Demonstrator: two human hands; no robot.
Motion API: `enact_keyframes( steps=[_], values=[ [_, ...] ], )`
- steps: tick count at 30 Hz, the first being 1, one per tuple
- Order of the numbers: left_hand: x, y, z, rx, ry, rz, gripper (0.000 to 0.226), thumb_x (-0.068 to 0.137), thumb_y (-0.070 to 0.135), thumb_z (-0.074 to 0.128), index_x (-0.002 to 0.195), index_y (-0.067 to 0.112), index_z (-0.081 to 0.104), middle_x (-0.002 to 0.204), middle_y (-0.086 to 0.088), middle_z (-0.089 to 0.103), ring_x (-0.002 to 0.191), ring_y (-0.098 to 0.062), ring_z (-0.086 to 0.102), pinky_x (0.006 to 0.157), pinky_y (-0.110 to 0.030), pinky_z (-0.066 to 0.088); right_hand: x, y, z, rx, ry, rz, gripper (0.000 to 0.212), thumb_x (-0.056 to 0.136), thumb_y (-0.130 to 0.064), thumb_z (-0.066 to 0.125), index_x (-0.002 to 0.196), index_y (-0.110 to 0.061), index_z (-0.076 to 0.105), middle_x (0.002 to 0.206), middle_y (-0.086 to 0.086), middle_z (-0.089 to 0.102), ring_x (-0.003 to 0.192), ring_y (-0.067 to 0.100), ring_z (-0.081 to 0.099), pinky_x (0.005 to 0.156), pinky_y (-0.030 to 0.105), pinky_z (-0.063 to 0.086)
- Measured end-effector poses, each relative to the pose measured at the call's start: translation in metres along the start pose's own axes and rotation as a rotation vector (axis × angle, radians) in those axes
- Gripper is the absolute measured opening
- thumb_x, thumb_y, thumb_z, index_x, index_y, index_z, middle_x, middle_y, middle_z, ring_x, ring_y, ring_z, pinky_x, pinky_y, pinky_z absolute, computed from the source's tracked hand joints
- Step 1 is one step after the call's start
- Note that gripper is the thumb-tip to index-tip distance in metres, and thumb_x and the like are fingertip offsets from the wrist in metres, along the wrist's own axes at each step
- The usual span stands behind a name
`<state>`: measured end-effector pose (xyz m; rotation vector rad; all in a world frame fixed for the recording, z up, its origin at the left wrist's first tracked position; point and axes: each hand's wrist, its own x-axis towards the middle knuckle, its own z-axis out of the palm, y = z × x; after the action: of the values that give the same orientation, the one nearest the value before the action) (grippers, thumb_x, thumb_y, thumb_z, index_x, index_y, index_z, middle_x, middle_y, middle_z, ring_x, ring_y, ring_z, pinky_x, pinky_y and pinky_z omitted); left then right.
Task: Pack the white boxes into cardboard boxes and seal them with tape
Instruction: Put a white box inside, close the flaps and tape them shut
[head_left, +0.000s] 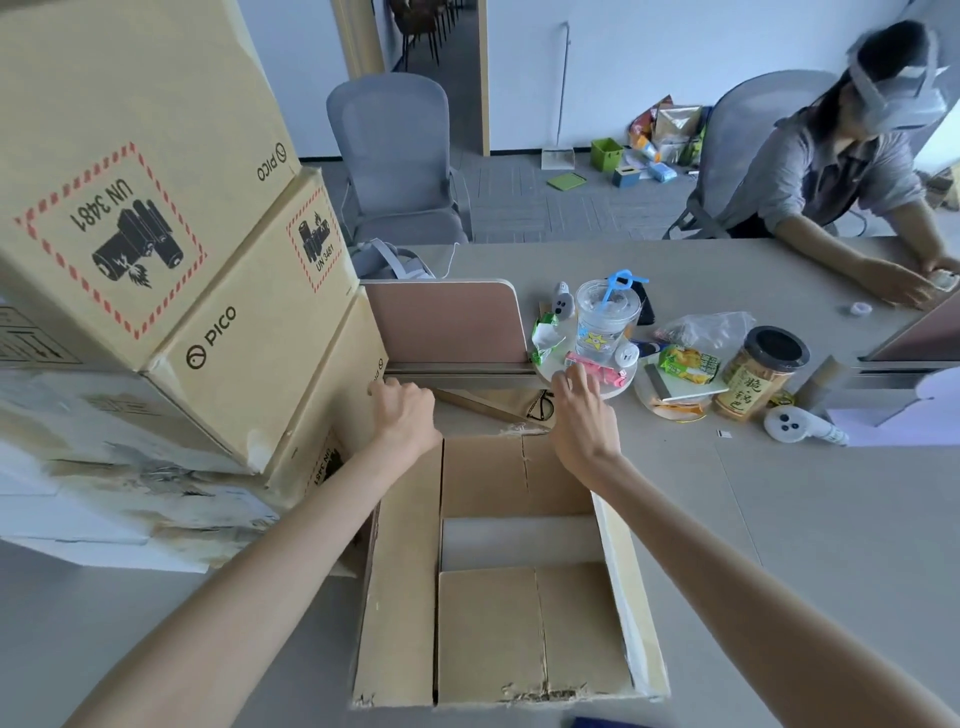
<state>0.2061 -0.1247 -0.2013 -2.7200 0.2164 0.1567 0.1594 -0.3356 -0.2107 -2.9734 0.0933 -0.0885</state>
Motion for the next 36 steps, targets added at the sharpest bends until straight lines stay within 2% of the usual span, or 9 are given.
enact_keyframes(
  steps=[3,7,12,15,18,21,25,31,36],
  values=[
    [-0.010,-0.003,-0.008,-0.156,0.002,0.023,0.029,0.084,0.020,0.061,0.112,0.013,0.060,0.112,-0.008,0.060,0.098,-0.027,0.061,0.069,-0.030,0.038,-0.003,-0.007,0.001,0.123,0.021,-0.011,0.056,0.079,0.011,0.048,0.132,-0.005,0.041,0.140,0.013,0.033,0.122,0.033,0.040,0.063,0.036,0.040],
    [-0.028,0.001,-0.008,-0.506,0.170,0.074,0.041,0.081,-0.001,0.059,0.120,0.008,0.052,0.119,-0.009,0.043,0.084,-0.025,0.051,0.063,-0.029,0.038,-0.010,-0.010,0.005,0.261,0.050,-0.019,0.058,0.075,0.007,0.051,0.130,-0.005,0.040,0.132,0.011,0.035,0.116,0.033,0.042,0.062,0.039,0.045],
    [-0.060,0.019,0.006,-0.810,0.416,0.147,0.041,0.093,0.010,0.058,0.132,0.005,0.045,0.130,-0.010,0.044,0.063,-0.015,0.048,0.051,-0.020,0.033,-0.032,-0.001,0.018,0.433,0.109,-0.121,0.047,0.085,-0.014,0.057,0.129,-0.005,0.043,0.137,0.011,0.038,0.124,0.032,0.039,0.081,0.045,0.050],
    [-0.079,0.032,0.026,-0.958,0.482,0.251,0.046,0.099,0.021,0.054,0.140,0.007,0.039,0.139,-0.007,0.039,0.082,-0.013,0.057,0.061,-0.020,0.044,-0.055,0.012,0.032,0.519,0.119,-0.188,0.047,0.091,-0.028,0.047,0.131,-0.004,0.047,0.136,0.012,0.044,0.125,0.032,0.044,0.090,0.042,0.046],
    [-0.100,0.043,0.048,-1.116,0.385,0.296,0.043,0.101,0.032,0.045,0.141,0.017,0.036,0.140,0.004,0.037,0.112,-0.012,0.054,0.079,-0.031,0.056,-0.083,0.027,0.048,0.526,0.130,-0.262,0.039,0.094,-0.025,0.045,0.129,-0.009,0.052,0.134,0.006,0.049,0.119,0.027,0.051,0.085,0.042,0.051],
    [-0.121,0.051,0.065,-1.061,0.269,0.253,0.044,0.102,0.045,0.034,0.140,0.025,0.038,0.147,0.011,0.035,0.128,-0.011,0.046,0.090,-0.034,0.052,-0.110,0.038,0.060,0.523,0.137,-0.350,0.031,0.093,-0.009,0.053,0.123,-0.015,0.055,0.133,-0.002,0.051,0.115,0.020,0.053,0.079,0.036,0.053],
    [-0.145,0.066,0.085,-0.948,0.189,0.235,0.051,0.102,0.046,0.033,0.148,0.025,0.037,0.157,0.012,0.028,0.142,-0.006,0.026,0.104,-0.032,0.044,-0.139,0.047,0.069,0.511,0.131,-0.383,0.034,0.090,-0.002,0.052,0.120,-0.018,0.057,0.139,-0.006,0.051,0.126,0.017,0.048,0.091,0.028,0.047],
    [-0.160,0.088,0.114,-0.744,0.106,0.279,0.061,0.102,0.055,0.017,0.157,0.030,0.017,0.165,0.011,0.000,0.150,-0.004,-0.009,0.124,-0.034,0.001,-0.165,0.071,0.100,0.281,0.022,-0.390,0.052,0.100,-0.030,0.035,0.148,-0.012,0.042,0.158,0.000,0.031,0.148,0.017,0.025,0.122,0.032,0.014],
    [-0.159,0.096,0.128,-0.540,0.219,0.262,0.059,0.103,0.050,0.016,0.157,0.027,0.015,0.165,0.002,0.006,0.153,-0.016,-0.001,0.122,-0.044,0.009,-0.169,0.070,0.108,0.151,0.029,-0.385,0.054,0.101,-0.033,0.033,0.151,-0.014,0.034,0.160,0.000,0.026,0.149,0.018,0.019,0.122,0.035,0.010]
  ],
)
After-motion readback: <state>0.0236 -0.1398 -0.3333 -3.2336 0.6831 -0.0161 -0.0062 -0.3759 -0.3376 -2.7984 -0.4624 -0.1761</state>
